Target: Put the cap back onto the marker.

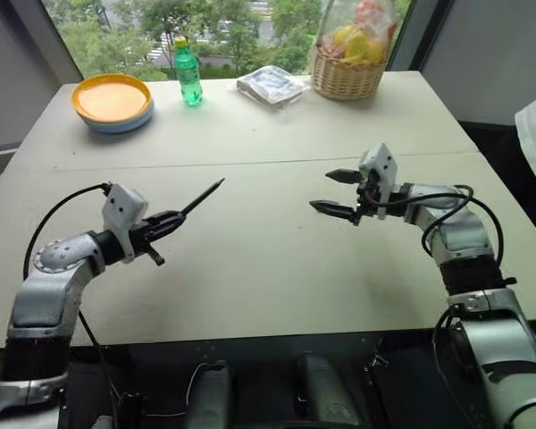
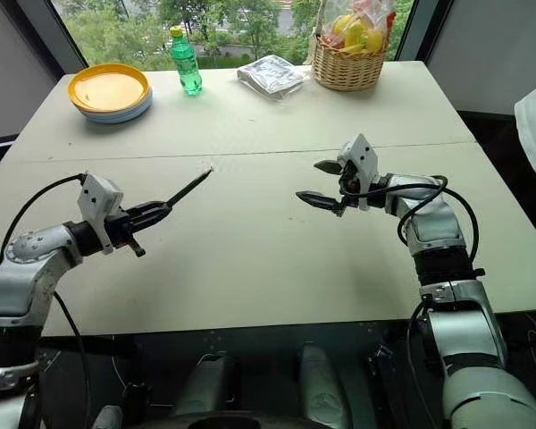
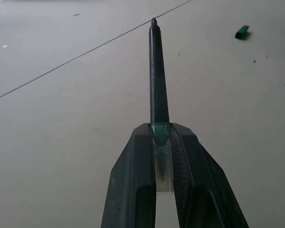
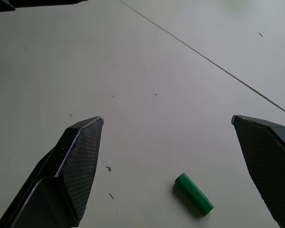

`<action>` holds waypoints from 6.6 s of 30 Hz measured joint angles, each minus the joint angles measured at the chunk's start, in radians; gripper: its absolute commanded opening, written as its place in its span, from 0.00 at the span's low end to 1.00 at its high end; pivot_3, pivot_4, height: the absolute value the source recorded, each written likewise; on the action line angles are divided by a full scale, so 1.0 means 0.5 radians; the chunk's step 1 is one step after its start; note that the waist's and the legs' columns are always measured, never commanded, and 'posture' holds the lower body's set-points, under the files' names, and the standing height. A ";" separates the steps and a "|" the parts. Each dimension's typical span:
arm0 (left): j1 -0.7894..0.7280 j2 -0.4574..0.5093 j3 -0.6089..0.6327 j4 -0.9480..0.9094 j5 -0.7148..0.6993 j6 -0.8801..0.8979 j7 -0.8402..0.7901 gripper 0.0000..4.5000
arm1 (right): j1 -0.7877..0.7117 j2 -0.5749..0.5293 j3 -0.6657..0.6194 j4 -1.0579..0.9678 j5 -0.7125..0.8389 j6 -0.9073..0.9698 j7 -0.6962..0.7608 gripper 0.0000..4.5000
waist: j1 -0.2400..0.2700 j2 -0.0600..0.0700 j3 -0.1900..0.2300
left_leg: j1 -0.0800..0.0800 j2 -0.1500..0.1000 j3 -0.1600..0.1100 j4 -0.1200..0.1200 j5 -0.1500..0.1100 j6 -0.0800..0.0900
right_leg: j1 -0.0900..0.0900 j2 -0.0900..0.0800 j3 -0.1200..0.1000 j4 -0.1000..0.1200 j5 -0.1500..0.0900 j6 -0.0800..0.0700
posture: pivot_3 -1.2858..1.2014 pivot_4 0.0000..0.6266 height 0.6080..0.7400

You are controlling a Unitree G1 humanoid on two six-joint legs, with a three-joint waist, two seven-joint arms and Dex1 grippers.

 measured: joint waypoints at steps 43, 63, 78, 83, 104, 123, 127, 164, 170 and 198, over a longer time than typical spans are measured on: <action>0.390 0.116 0.290 -0.534 -0.250 0.255 0.294 0.00 | -0.404 0.172 0.020 1.320 -0.532 -0.775 -0.013 0.01 | 0.000 0.000 0.000 | 0.019 0.000 0.001 0.000 0.000 0.000 | 0.022 0.000 0.001 -0.006 -0.002 -0.009 | 0.52 0.24 1.00; -0.258 0.420 -0.291 0.742 0.367 -1.374 -0.782 0.00 | -0.443 0.030 0.324 0.384 -0.661 -1.499 0.384 0.01 | -0.002 0.005 0.004 | -0.004 0.001 0.005 -0.006 0.000 0.000 | -0.006 0.001 0.002 -0.006 0.001 -0.003 | 0.52 0.24 1.00; -0.496 0.294 -0.346 0.946 0.405 -1.663 -0.788 0.00 | -0.390 0.032 0.377 0.128 -0.620 -1.381 0.387 0.01 | -0.003 0.005 0.004 | -0.004 0.001 0.006 -0.006 0.000 0.000 | -0.009 0.001 0.002 -0.003 0.001 -0.003 | 0.52 0.24 1.00; -0.494 0.261 -0.346 0.889 0.403 -1.615 -0.746 0.00 | -0.390 0.047 0.377 0.087 -0.592 -1.327 0.391 0.01 | -0.001 0.005 0.004 | -0.005 0.001 0.006 -0.006 0.000 0.000 | -0.009 0.001 0.002 -0.003 0.001 -0.003 | 0.52 0.24 1.00; -0.467 0.223 -0.350 0.698 0.379 -1.461 -0.707 0.00 | -0.383 0.123 0.388 0.011 -0.555 -1.245 0.392 0.01 | -0.001 0.005 0.004 | -0.004 0.001 0.005 -0.006 0.000 0.000 | -0.009 0.001 0.002 -0.002 0.001 -0.003 | 0.52 0.24 1.00; -0.456 0.228 -0.373 0.642 0.369 -1.397 -0.739 0.00 | -0.384 0.127 0.388 0.008 -0.545 -1.225 0.416 0.01 | -0.001 0.005 0.004 | -0.004 0.001 0.005 -0.006 0.000 0.000 | -0.009 0.001 0.002 -0.002 0.001 -0.003 | 0.52 0.24 1.00; -0.456 0.234 -0.374 0.641 0.378 -1.397 -0.739 0.00 | -0.384 0.121 0.388 0.007 -0.545 -1.211 0.425 0.01 | -0.001 0.005 0.004 | -0.004 0.001 0.005 -0.006 0.000 0.000 | -0.009 0.001 0.002 -0.002 0.001 -0.003 | 0.52 0.24 1.00; -0.456 0.235 -0.407 0.641 0.410 -1.396 -0.722 0.00 | -0.348 0.116 0.388 -0.138 -0.486 -1.101 0.483 0.01 | -0.001 0.005 0.004 | -0.004 0.001 0.005 -0.006 0.000 0.000 | -0.009 0.001 0.002 -0.002 0.001 -0.003 | 0.52 0.24 1.00; -0.456 0.235 -0.407 0.641 0.410 -1.389 -0.721 0.00 | -0.338 0.118 0.388 -0.153 -0.484 -1.069 0.482 0.01 | -0.001 0.005 0.004 | -0.004 0.001 0.005 -0.006 0.000 0.000 | -0.009 0.001 0.002 -0.002 0.001 -0.003 | 0.52 0.24 1.00; -0.455 0.248 -0.407 0.620 0.411 -1.344 -0.715 0.00 | -0.321 0.134 0.400 -0.152 -0.513 -1.082 0.430 0.01 | -0.001 0.005 0.004 | -0.004 0.001 0.005 -0.006 0.000 0.000 | -0.009 0.001 0.002 -0.002 0.001 -0.003 | 0.52 0.24 1.00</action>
